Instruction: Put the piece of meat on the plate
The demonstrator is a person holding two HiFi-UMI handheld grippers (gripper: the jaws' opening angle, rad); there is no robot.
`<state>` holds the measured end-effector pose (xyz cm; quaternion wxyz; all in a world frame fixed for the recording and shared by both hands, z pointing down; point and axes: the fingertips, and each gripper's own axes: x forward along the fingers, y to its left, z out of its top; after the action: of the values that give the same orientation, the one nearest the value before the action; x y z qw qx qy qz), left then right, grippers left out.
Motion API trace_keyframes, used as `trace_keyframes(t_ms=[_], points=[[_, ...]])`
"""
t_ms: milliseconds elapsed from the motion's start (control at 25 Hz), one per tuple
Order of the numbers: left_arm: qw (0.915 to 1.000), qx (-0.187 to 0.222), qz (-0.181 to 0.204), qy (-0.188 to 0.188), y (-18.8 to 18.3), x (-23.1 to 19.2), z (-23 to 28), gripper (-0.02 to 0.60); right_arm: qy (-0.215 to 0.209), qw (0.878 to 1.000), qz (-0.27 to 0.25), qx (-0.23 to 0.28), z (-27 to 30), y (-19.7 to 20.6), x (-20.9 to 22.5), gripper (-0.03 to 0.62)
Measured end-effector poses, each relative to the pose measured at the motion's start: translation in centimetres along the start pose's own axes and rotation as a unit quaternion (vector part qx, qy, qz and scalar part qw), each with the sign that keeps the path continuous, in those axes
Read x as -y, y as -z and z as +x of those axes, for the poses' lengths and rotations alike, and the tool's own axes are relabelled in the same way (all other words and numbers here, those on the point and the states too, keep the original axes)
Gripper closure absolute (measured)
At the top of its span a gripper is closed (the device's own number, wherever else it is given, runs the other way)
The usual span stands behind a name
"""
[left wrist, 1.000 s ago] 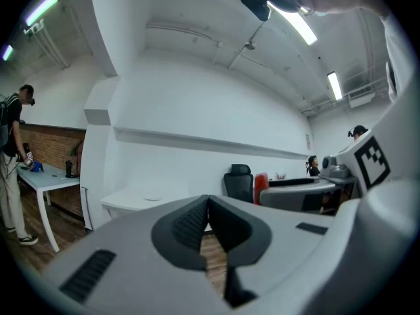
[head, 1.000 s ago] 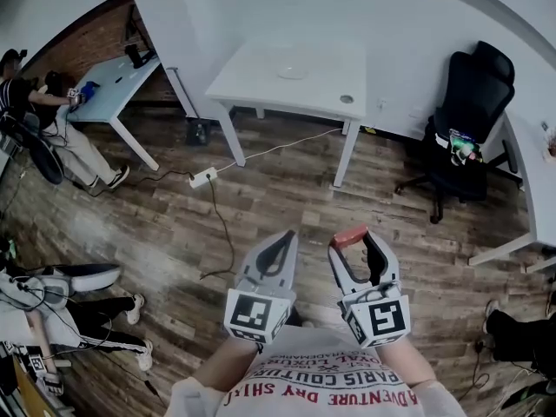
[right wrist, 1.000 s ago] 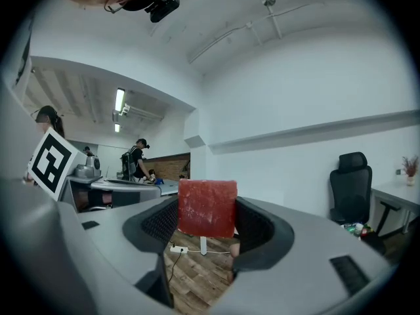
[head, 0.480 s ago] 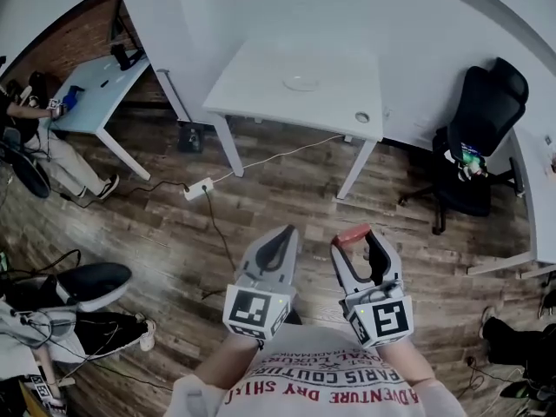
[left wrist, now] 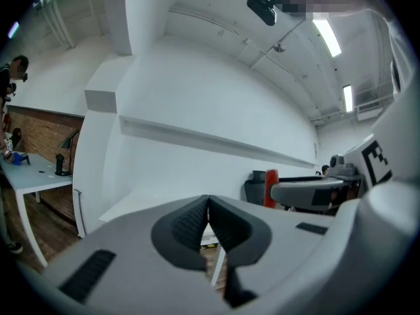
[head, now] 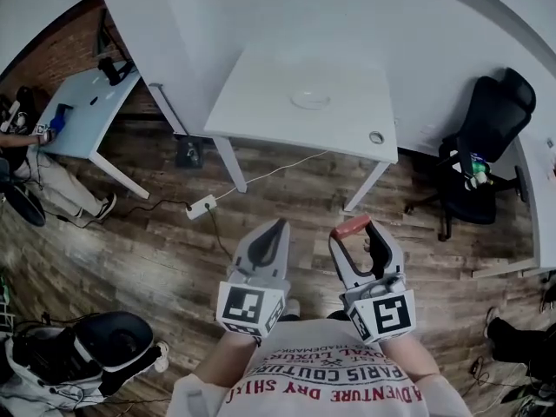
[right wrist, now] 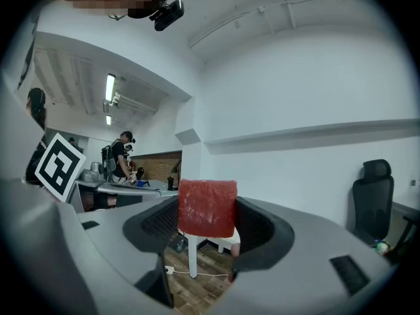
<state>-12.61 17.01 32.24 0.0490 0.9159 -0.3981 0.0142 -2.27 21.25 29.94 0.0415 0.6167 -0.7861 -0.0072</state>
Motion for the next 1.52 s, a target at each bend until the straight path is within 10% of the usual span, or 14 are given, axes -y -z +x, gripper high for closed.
trace_keyframes(t_ms=[1080, 1520], points=[[0.9914, -0.028, -0.024, -0.125, 0.8, -3.7, 29.5, 0.575, -0.147, 0.988, 0.027, -0.046, 23.6, 4.9, 23.8, 0.319], [0.9928, -0.061, -0.028, -0.099, 2.6, -9.0, 36.5, 0.575, -0.132, 0.987, 0.04, -0.082, 31.8, 7.4, 26.7, 0.319]])
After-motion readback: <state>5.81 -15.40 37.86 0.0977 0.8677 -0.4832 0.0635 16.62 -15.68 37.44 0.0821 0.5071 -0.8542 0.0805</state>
